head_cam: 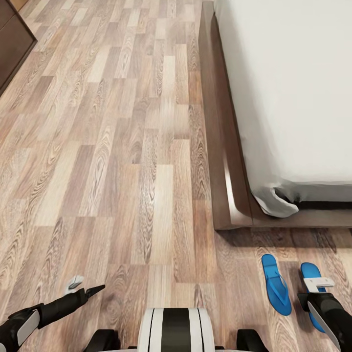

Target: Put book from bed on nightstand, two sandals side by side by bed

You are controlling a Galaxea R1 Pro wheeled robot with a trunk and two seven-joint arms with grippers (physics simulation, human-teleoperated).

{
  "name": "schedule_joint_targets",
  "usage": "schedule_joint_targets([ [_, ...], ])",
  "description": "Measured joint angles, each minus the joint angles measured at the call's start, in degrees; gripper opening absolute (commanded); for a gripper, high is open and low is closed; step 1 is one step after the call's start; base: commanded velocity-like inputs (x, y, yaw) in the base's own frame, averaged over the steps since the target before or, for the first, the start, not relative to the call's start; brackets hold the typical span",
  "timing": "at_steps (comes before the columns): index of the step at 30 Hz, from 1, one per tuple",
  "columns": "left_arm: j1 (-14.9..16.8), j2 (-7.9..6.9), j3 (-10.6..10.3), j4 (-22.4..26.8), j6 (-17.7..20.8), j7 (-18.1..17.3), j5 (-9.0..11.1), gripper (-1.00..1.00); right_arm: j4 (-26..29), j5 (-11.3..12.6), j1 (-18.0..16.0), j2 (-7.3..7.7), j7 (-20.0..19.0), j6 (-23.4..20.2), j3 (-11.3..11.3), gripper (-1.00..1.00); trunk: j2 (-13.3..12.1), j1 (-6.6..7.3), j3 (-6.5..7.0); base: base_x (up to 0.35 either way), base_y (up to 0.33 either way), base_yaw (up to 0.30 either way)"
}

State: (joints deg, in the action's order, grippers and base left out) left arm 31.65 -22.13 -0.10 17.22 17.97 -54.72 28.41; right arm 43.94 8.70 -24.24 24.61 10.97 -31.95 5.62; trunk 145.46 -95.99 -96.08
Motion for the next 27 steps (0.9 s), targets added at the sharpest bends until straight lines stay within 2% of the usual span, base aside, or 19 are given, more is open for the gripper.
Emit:
schedule_joint_targets([
  [7, 0.0, 0.00, 0.0, 0.0, 0.0, 0.0, 0.0, 1.00, 0.1, -0.1, 0.0, 0.00, 0.0, 0.0, 0.0, -1.00, 0.0, 0.02, 0.00, 0.144, 0.000, 0.000],
  [27, 0.0, 0.00, 0.0, -0.1, 0.0, 0.0, 0.0, 1.00, 0.1, -0.2, 0.0, 0.00, 0.1, 0.0, 0.0, -1.00, 0.0, 0.00, 0.00, 0.049, 0.000, 0.000],
])
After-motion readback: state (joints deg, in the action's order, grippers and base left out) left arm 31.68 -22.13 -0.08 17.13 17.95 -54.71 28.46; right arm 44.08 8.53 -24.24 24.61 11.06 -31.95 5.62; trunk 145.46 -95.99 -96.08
